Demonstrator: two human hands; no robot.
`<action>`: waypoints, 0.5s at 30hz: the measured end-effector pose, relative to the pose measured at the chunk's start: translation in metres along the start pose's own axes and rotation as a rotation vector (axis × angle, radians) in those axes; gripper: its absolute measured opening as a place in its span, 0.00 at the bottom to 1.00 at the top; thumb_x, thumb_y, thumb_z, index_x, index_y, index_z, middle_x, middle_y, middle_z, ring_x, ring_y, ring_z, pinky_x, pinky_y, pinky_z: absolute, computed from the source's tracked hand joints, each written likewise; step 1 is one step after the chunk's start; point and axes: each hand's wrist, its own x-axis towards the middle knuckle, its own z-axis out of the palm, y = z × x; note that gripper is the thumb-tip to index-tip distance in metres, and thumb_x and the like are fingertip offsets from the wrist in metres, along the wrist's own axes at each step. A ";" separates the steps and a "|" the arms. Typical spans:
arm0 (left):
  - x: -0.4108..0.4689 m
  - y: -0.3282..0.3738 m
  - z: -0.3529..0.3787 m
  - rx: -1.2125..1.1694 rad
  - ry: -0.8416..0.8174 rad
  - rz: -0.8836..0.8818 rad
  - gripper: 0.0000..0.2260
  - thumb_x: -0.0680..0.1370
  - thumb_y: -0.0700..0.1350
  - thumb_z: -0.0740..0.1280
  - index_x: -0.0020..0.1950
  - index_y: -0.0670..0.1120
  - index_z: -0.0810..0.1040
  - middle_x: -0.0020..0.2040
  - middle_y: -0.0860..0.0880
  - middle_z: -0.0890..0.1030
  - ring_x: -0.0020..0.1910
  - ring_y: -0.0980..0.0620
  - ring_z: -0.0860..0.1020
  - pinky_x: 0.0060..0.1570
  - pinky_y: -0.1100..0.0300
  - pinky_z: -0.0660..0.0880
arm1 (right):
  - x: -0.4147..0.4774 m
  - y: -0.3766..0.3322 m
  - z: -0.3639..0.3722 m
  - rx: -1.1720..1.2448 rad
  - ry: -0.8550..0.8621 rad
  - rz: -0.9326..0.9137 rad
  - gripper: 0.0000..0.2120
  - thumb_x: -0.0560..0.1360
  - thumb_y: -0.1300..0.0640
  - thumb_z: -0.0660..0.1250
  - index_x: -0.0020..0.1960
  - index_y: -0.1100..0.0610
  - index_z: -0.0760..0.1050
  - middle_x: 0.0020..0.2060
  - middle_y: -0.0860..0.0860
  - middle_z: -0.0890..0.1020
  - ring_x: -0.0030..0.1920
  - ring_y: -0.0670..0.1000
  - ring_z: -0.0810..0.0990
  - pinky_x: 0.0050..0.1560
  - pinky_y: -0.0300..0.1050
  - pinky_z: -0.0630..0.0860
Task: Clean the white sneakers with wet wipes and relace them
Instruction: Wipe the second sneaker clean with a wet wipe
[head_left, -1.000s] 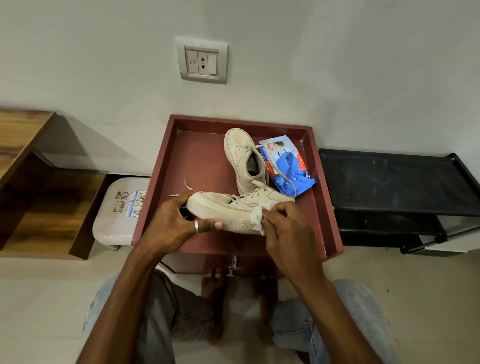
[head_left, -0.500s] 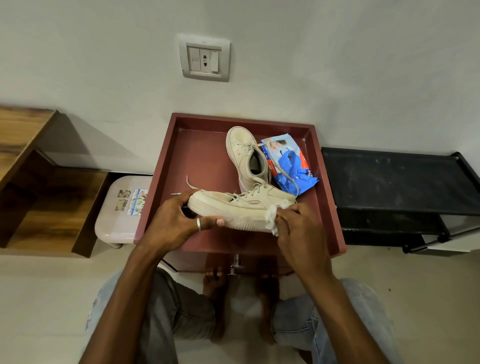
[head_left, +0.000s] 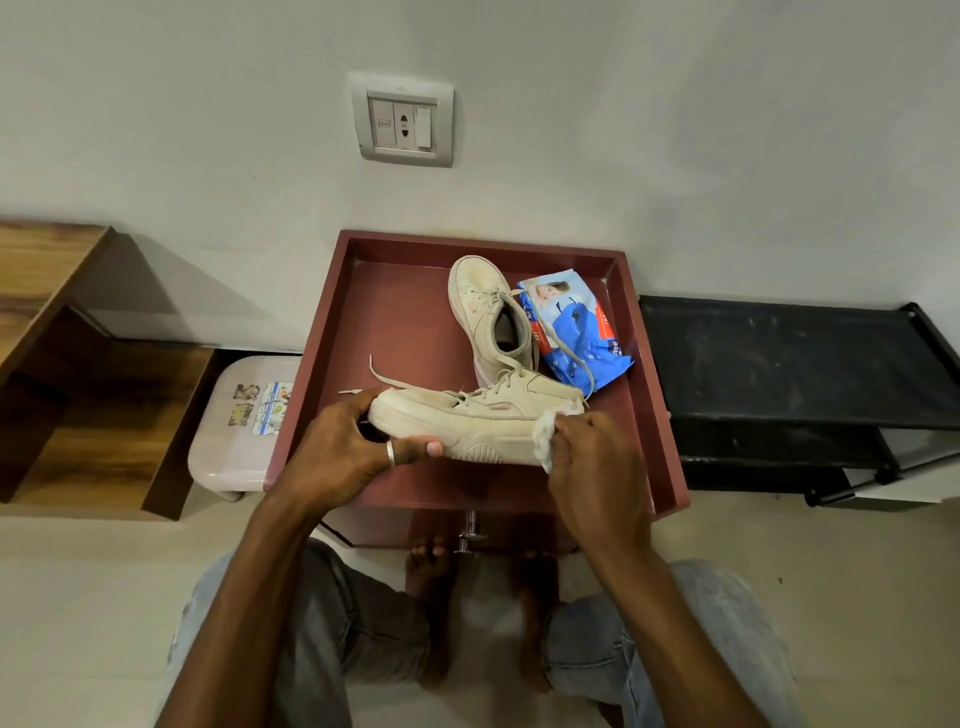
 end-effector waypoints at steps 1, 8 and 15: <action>0.000 0.000 0.000 0.001 -0.003 -0.003 0.31 0.59 0.61 0.82 0.59 0.54 0.82 0.52 0.56 0.87 0.52 0.57 0.85 0.57 0.55 0.80 | -0.002 -0.010 0.002 0.010 0.020 -0.020 0.07 0.73 0.67 0.69 0.49 0.58 0.80 0.40 0.54 0.81 0.38 0.53 0.79 0.34 0.47 0.77; -0.001 -0.002 -0.002 0.008 -0.010 -0.017 0.28 0.60 0.58 0.83 0.57 0.54 0.82 0.53 0.55 0.87 0.53 0.56 0.85 0.59 0.53 0.80 | -0.002 -0.020 0.006 0.008 -0.072 -0.146 0.10 0.74 0.64 0.69 0.52 0.55 0.81 0.45 0.51 0.80 0.43 0.52 0.78 0.38 0.45 0.76; 0.001 0.002 0.000 0.019 -0.006 -0.009 0.23 0.62 0.54 0.81 0.55 0.56 0.81 0.51 0.60 0.86 0.51 0.59 0.85 0.53 0.63 0.81 | 0.003 -0.008 0.004 -0.002 0.026 -0.101 0.09 0.74 0.66 0.69 0.52 0.58 0.82 0.42 0.54 0.82 0.40 0.54 0.80 0.36 0.46 0.77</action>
